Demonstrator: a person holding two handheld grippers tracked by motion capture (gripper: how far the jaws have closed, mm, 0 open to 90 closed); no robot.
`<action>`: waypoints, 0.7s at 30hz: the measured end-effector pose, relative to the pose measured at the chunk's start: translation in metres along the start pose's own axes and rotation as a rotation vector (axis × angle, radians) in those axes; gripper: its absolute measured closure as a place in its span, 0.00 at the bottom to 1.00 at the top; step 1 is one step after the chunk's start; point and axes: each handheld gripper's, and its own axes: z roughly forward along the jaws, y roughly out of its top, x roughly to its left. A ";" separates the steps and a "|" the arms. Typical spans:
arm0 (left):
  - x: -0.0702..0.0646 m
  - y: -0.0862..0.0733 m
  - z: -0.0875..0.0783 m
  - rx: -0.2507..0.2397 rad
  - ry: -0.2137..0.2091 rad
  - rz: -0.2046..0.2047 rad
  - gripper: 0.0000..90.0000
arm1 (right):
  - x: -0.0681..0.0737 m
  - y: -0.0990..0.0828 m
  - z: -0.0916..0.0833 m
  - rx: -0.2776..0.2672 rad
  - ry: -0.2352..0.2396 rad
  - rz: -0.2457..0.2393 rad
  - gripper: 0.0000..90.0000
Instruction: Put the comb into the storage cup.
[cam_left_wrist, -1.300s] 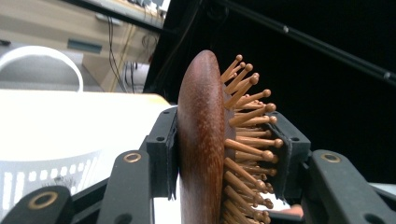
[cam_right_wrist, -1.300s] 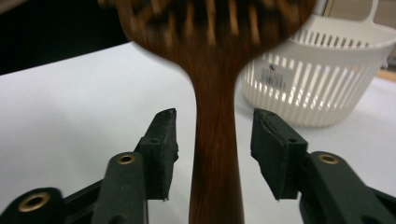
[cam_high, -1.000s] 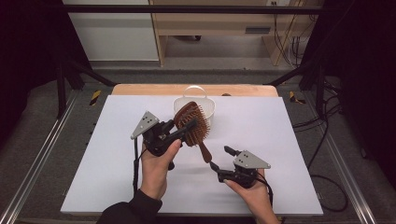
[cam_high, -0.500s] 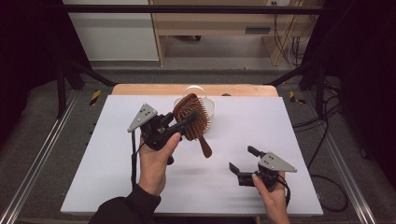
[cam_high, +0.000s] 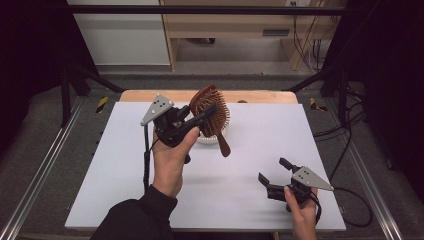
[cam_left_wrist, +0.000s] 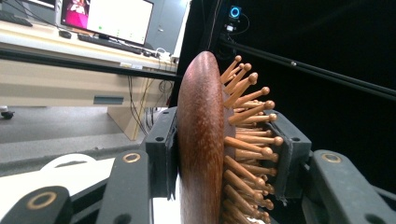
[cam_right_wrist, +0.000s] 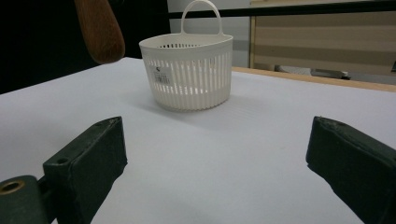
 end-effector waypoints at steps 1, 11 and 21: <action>0.001 0.003 0.002 -0.001 0.003 0.001 0.57 | 0.000 0.000 0.000 0.004 0.001 -0.003 0.06; 0.008 0.026 0.011 -0.058 -0.001 0.033 0.57 | 0.001 0.001 0.000 -0.011 -0.015 -0.003 0.06; 0.019 0.023 0.024 -0.045 0.029 0.031 0.57 | 0.010 -0.001 0.005 0.008 -0.019 -0.035 0.05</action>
